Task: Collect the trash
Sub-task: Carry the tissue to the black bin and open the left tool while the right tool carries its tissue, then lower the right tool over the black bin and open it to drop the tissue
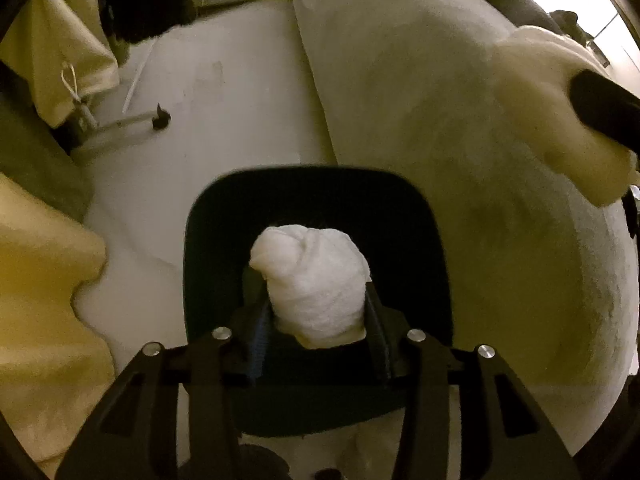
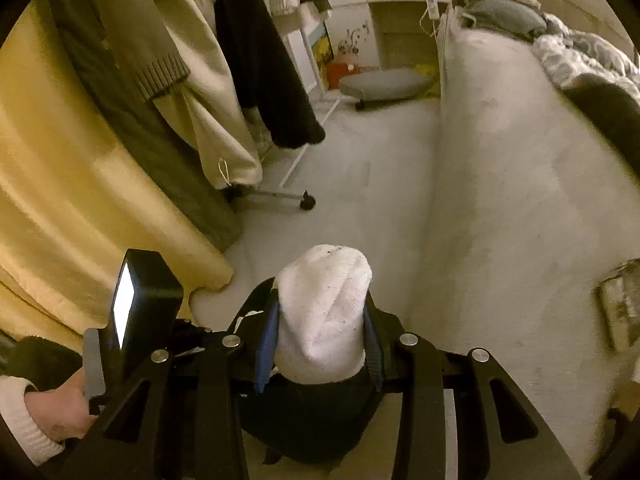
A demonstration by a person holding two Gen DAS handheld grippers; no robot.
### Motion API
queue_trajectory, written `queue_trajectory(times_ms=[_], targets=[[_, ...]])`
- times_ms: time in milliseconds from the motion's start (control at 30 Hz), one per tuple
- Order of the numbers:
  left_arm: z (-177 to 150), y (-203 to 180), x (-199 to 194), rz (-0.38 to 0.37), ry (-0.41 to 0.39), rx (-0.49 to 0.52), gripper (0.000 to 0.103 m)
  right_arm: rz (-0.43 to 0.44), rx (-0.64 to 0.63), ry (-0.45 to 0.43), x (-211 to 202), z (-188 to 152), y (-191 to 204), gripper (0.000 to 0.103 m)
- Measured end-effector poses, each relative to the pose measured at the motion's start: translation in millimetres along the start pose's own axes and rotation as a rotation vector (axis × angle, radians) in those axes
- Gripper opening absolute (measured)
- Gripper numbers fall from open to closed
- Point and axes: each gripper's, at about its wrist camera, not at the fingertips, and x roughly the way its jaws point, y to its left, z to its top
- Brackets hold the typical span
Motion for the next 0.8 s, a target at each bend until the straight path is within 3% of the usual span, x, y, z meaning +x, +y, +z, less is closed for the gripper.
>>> queue_trajectory(times_ms=[167, 300, 367, 800], targets=[[-8.8, 10.5, -0.4, -0.035, 0.038, -0.014, 0.053, 0.007, 0.017, 0.038, 18.5, -1.2, 3.2, 0.038], [-11.6, 15.4, -8.9, -0.035, 0.026, -0.027, 0.070, 0.010, 0.028, 0.075, 35.6, -4.2, 5.3, 0.038], [-9.4, 19.2, -13.9, -0.032, 0.008, -0.037, 0.074, 0.009, 0.032, 0.095, 44.4, -5.2, 5.5, 0.038], [7.9, 24.9, -84.9, -0.015, -0.265, 0.010, 0.074, -0.044, 0.053, 0.234, 105.5, -31.2, 2.5, 0.040]])
